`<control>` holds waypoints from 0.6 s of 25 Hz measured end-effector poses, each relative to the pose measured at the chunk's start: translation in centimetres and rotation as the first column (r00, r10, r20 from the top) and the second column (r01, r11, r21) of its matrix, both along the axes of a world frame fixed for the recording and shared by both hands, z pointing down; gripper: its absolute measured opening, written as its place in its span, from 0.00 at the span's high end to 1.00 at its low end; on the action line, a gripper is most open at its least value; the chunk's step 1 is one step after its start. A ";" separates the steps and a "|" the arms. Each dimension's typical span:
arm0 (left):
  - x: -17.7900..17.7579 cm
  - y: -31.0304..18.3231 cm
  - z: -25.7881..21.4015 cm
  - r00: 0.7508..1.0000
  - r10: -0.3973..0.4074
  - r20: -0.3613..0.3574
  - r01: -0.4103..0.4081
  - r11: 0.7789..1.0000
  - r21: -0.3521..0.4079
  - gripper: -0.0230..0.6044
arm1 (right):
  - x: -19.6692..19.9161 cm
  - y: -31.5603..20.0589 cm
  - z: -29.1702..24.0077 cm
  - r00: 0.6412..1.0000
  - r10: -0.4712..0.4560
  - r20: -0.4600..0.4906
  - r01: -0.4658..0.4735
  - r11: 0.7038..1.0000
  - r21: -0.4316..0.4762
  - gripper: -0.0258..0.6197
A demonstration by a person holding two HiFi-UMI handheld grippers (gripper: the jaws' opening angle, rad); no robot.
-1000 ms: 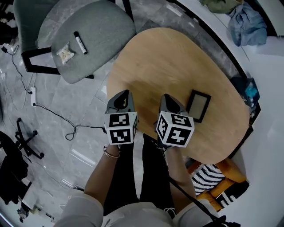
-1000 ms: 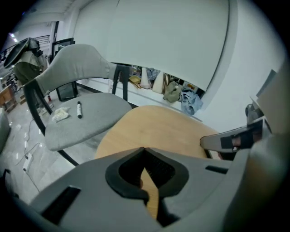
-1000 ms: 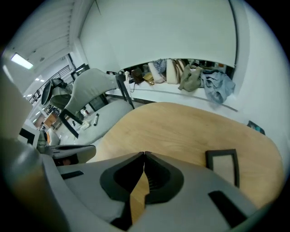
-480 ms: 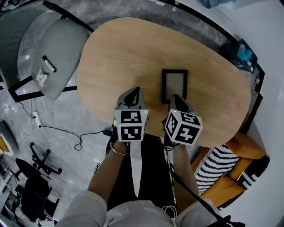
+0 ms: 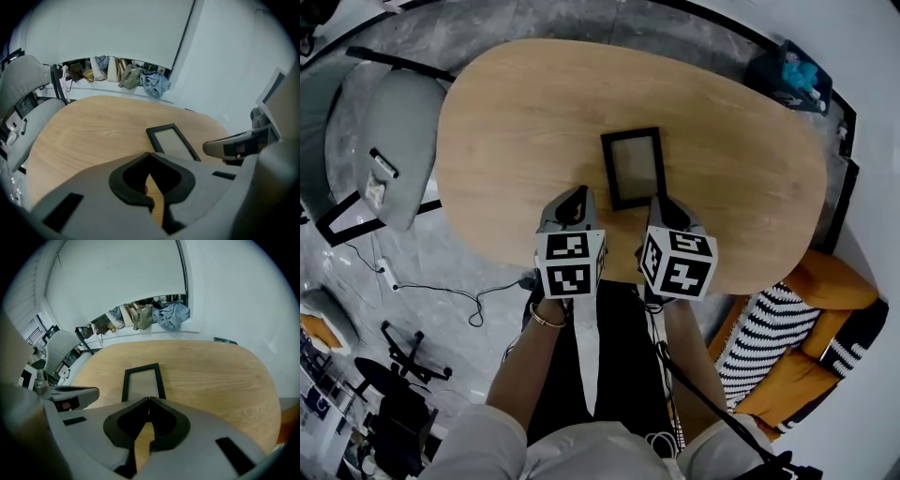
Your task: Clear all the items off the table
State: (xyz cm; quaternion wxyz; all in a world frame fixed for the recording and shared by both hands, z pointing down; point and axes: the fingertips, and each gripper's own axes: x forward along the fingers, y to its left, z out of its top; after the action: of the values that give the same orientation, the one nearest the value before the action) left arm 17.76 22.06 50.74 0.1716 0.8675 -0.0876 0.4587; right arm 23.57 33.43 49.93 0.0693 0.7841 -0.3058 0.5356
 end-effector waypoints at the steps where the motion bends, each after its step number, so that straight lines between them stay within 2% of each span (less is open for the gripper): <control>1: 0.2 0.0 0.2 1.000 -0.002 0.004 0.002 1.000 0.001 0.96 | 0.2 0.0 0.2 1.000 -0.005 -0.002 0.005 1.000 0.002 0.92; 7: 1.4 -1.0 1.3 1.000 -0.020 0.016 0.020 1.000 0.023 0.96 | 2.3 -0.7 0.8 0.998 -0.047 -0.035 0.047 0.999 0.003 0.92; 15: 2.0 -1.7 2.1 0.999 -0.034 0.025 0.034 0.999 0.019 0.96 | 3.5 -1.4 2.0 0.997 -0.076 -0.025 0.076 0.997 -0.004 0.92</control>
State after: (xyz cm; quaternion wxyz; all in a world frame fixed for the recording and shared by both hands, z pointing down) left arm 19.77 20.40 52.83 0.1703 0.8614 -0.1086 0.4660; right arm 27.10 32.05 51.91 0.0944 0.7785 -0.3337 0.5232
